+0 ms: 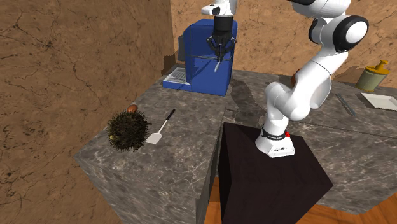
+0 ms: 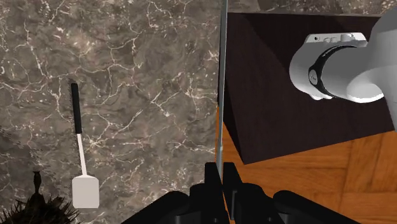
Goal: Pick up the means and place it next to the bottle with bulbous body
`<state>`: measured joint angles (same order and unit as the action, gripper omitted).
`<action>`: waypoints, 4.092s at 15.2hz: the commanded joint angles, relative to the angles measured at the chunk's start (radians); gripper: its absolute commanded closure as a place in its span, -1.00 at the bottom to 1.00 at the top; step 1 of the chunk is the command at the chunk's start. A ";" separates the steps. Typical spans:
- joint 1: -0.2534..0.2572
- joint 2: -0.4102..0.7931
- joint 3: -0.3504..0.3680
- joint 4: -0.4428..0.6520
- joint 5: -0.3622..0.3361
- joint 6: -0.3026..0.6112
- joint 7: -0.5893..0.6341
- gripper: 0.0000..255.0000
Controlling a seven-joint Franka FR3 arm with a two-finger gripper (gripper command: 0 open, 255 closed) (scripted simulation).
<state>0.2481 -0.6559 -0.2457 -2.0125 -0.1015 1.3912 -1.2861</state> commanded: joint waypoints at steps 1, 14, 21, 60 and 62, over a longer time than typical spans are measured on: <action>-0.015 -0.073 -0.005 -0.040 -0.018 -0.033 -0.015 1.00; -0.109 -0.459 -0.050 -0.162 -0.140 -0.285 -0.140 1.00; -0.150 -0.617 -0.089 -0.140 -0.234 -0.452 -0.243 1.00; -0.262 -1.090 -0.256 -0.117 -0.806 -0.813 -0.780 1.00; -0.267 -1.120 -0.264 -0.147 -0.818 -0.812 -0.780 1.00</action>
<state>-0.0158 -1.7600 -0.5062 -2.1445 -0.9125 0.5794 -2.0647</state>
